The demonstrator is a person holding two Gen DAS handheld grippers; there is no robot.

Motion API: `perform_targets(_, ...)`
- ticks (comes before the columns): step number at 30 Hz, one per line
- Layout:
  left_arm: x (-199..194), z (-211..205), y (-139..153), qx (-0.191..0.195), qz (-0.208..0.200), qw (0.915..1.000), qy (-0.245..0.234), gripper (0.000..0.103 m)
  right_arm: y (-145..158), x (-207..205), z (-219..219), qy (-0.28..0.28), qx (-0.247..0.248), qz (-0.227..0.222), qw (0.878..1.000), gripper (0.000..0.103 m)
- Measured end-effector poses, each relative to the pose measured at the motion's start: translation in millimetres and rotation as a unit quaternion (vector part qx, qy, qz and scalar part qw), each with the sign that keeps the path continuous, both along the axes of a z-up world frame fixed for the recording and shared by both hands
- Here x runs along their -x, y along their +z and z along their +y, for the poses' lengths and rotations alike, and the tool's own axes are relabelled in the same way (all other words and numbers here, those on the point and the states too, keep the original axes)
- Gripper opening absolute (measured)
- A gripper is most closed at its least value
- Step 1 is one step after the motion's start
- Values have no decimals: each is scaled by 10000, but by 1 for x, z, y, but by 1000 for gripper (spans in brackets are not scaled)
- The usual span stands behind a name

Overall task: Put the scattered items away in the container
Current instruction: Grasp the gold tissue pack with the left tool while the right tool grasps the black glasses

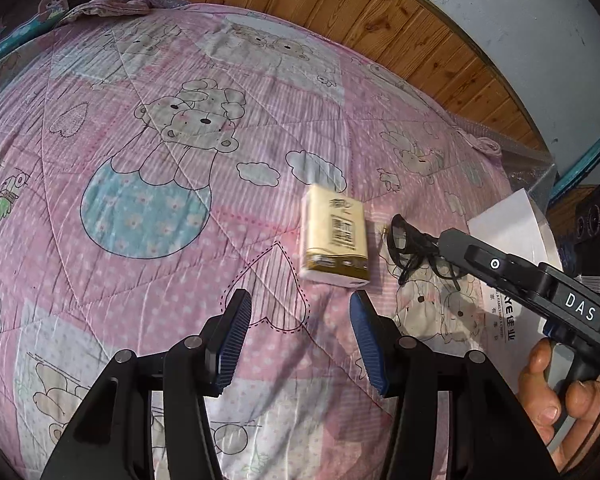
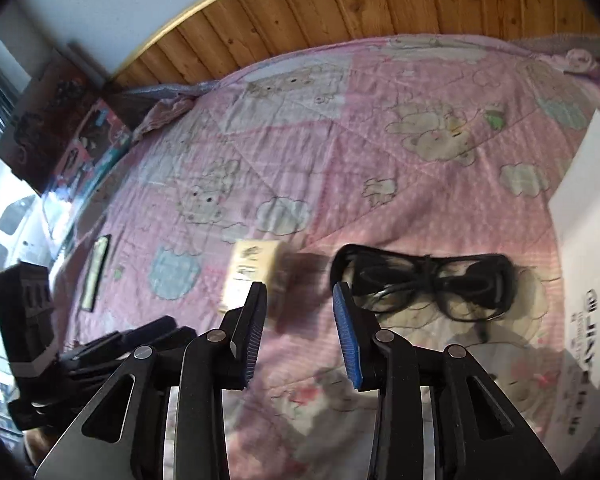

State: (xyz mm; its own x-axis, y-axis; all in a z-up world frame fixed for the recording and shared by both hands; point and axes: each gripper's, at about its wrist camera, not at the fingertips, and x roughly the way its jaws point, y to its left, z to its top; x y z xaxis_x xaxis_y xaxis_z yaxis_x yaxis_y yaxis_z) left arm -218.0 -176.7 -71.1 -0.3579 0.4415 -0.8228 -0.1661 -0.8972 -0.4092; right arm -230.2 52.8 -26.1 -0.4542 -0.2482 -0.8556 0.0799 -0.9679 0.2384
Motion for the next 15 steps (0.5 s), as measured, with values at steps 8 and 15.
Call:
perform_targets(8, 33, 32, -11, 118, 81, 9995, -281, 57, -35, 20, -12, 1928, -2232, -1008, 9502, 55)
perform_targets(15, 50, 61, -22, 558, 260, 9970, -472, 66, -67, 40, -19, 2857, -3115, -974, 9011, 59)
